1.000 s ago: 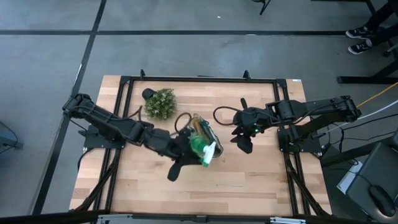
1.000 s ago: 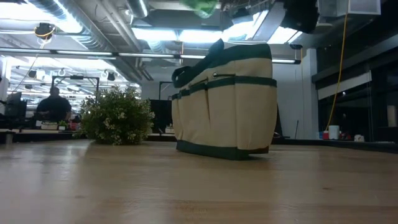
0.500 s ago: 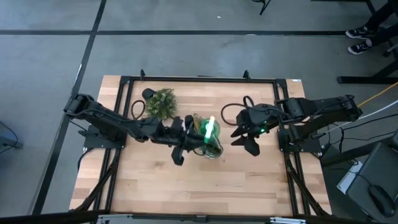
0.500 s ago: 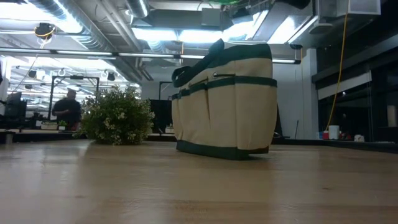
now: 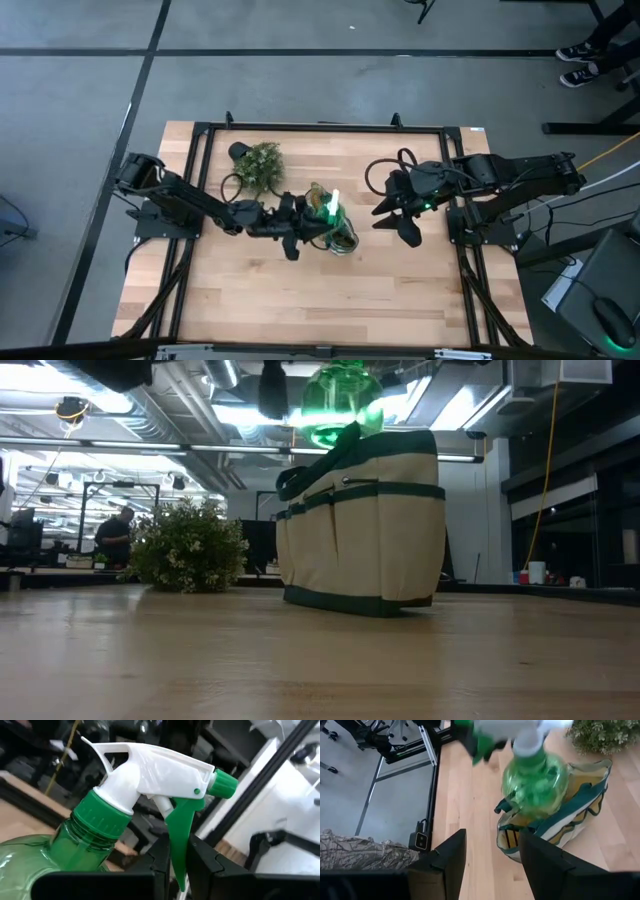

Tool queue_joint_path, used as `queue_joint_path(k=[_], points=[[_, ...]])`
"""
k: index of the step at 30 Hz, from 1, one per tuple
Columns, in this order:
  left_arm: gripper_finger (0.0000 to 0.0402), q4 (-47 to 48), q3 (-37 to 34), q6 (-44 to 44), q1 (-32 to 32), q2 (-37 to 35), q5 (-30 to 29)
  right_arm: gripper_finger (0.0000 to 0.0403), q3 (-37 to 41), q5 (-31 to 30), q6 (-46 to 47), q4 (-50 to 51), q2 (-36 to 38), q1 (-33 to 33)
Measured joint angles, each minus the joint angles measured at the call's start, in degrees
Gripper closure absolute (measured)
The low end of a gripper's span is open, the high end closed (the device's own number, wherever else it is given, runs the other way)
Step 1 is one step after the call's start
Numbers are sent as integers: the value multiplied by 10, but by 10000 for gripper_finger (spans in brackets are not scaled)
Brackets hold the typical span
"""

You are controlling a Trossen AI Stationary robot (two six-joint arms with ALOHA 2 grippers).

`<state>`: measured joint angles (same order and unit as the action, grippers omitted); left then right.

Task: Pick & Place Garden tools in Gardening bag
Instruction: Put the green spray bottle into the light brown gardening bag

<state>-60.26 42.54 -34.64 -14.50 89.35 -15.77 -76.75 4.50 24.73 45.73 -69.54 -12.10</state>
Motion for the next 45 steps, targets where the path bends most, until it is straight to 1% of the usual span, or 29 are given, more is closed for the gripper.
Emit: queue_joint_path(k=[5, 10, 14, 20, 23, 31, 35, 45], points=[[369, 3, 0, -4, 0, 29, 22, 222, 0, 0, -3, -2, 0, 0], [369, 2, 0, -1, 0, 41, 66, 222, 0, 0, -3, -2, 0, 0], [369, 15, 0, -3, 1, 42, 86, 222, 0, 0, -3, -2, 0, 0], [369, 54, 1, -69, 22, 42, 122, 222, 0, 0, -3, -1, 0, 0], [369, 65, 0, -61, 32, 43, 138, 222, 0, 0, -3, -1, 0, 0], [369, 70, 0, 18, 46, 43, 141, 222, 0, 0, -1, -1, -1, 0], [369, 89, 0, 49, 48, 43, 144, 222, 0, 0, -1, 2, -1, 0], [368, 142, 0, 45, 49, 43, 141, 222, 0, 0, -1, 3, -1, 0]])
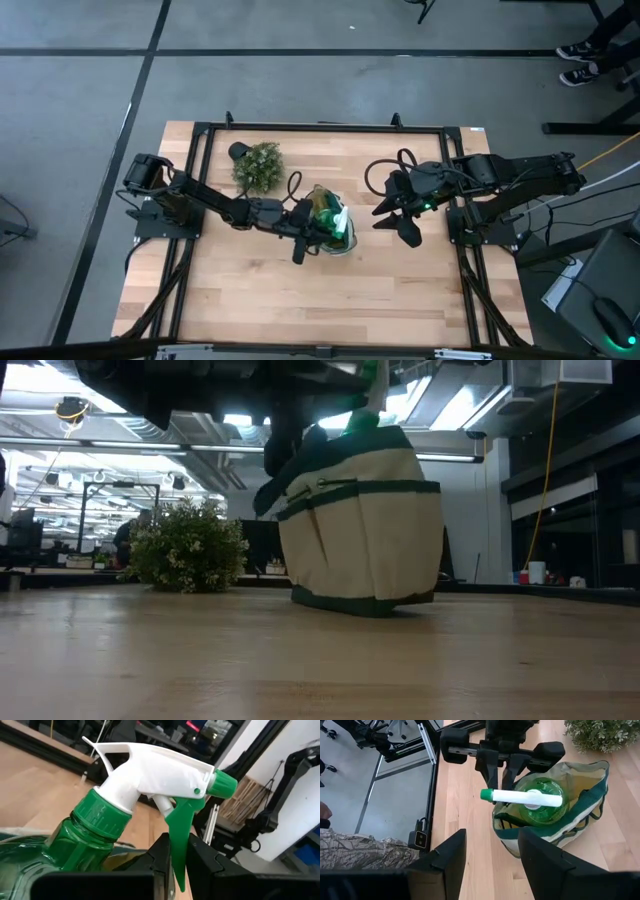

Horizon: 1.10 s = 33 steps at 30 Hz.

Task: Pick & Place Garden tools in Gardening bag
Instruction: Put the green spray bottle into the light brown gardening bag, then return to Home Position

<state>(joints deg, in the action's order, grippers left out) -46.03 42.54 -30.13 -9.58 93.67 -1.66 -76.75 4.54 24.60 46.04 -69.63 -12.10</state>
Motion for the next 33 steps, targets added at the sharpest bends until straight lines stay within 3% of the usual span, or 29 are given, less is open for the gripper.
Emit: queue_joint_path(k=[13, 22, 30, 33], points=[[363, 105, 0, 31, 6, 0, 24, 222, 0, -18, 0, 0, 0, 0], [314, 99, 4, -22, 29, 0, 49, 222, 0, -19, 0, 0, 0, 0], [253, 100, 22, -33, 32, -17, 145, 222, 0, -15, 1, 5, 0, 0], [236, 112, 22, -51, 44, -41, 215, 222, 0, -15, 2, 16, 0, 0]])
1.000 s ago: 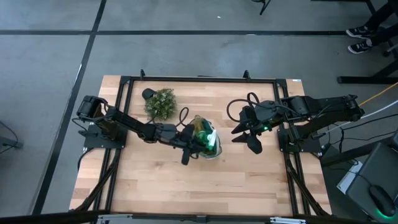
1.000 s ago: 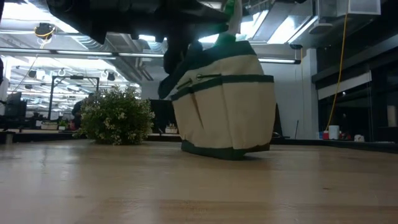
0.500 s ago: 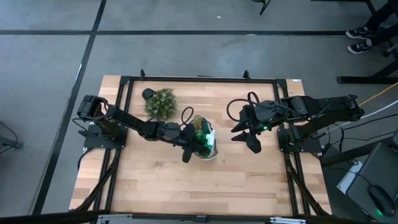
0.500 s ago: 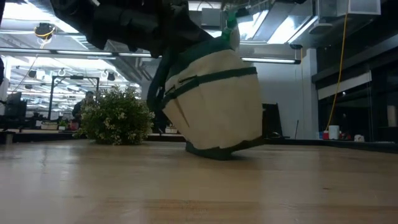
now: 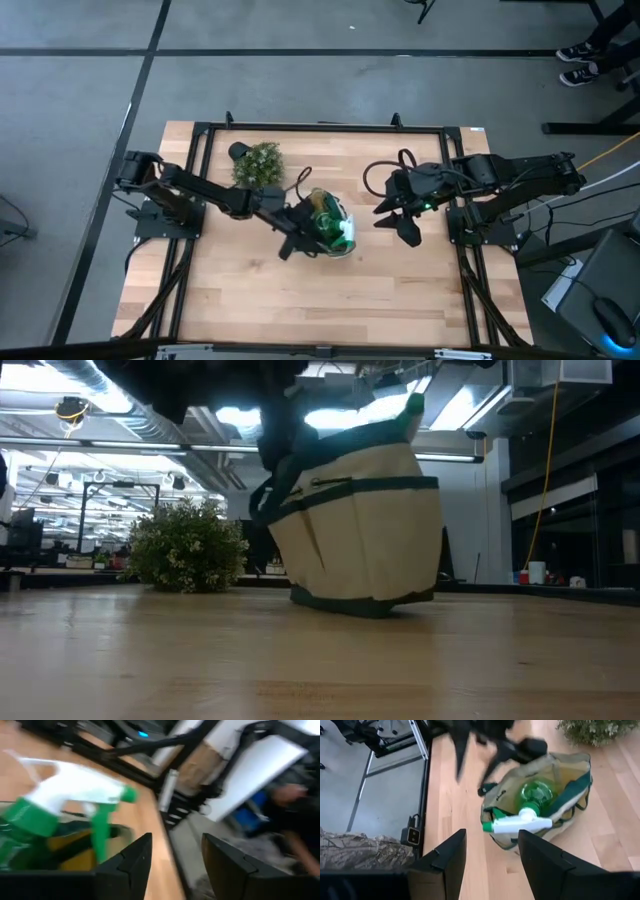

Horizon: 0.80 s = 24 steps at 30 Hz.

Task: Pick & Place Garden tools in Gardening bag
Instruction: Return to Home Position

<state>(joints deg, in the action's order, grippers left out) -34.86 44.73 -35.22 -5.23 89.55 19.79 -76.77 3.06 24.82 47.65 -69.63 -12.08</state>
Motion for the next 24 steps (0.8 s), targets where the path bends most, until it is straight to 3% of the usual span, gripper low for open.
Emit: queue_joint_path(k=[5, 9, 13, 20, 24], points=[[230, 50, 0, -86, 36, -54, 120, 222, 0, 2, 0, 26, 0, 0], [239, 151, 0, -96, 61, -113, 123, 222, 0, 2, 0, 37, 5, 0], [258, 243, 0, -32, 70, -193, 56, 222, -1, 3, -1, 42, 24, 0], [289, 344, 0, 106, 49, -342, -151, 222, -1, 2, -9, 71, 69, 0], [298, 345, 0, 119, 36, -399, -191, 222, -1, 6, -2, 81, 90, 0]])
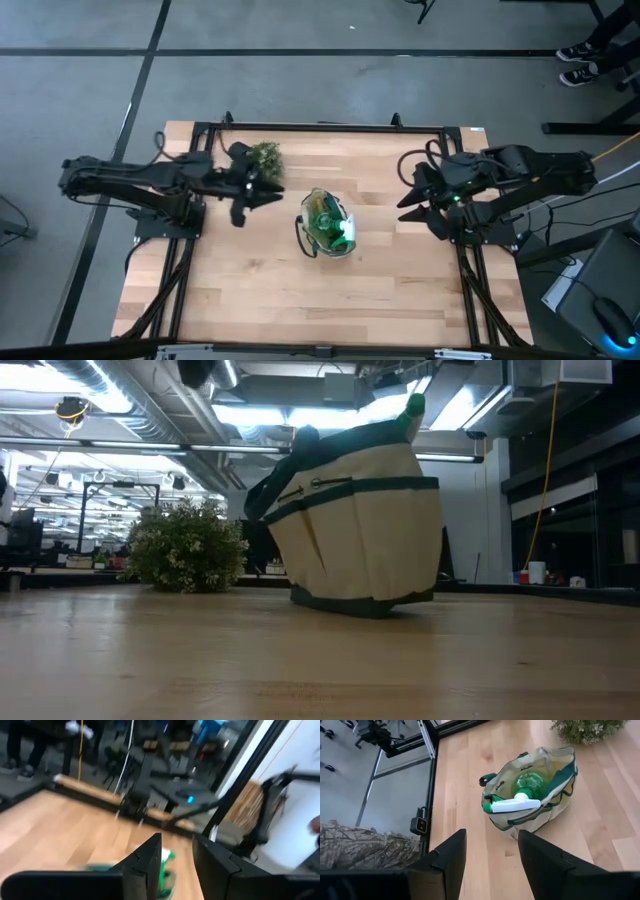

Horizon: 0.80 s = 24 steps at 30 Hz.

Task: Pick & Place Garden tools in Gardening bag
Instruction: Return to Home Position

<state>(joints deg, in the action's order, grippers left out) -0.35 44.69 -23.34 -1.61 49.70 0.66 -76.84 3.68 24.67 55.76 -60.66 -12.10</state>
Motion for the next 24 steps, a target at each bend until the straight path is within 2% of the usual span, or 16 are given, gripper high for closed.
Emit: queue_joint_path(k=[8, 16, 21, 24], points=[[296, -16, 0, -44, -2, -65, 3, 222, 0, 0, -10, 28, 11, 0], [297, -9, 0, -31, 1, -76, -7, 222, 1, -11, -25, 23, 5, 0], [294, 38, -3, -14, 2, -77, -9, 222, 1, -9, -44, 103, 4, -6], [293, 74, -3, 6, 1, -83, -10, 222, 7, -35, -43, 133, 11, -18]])
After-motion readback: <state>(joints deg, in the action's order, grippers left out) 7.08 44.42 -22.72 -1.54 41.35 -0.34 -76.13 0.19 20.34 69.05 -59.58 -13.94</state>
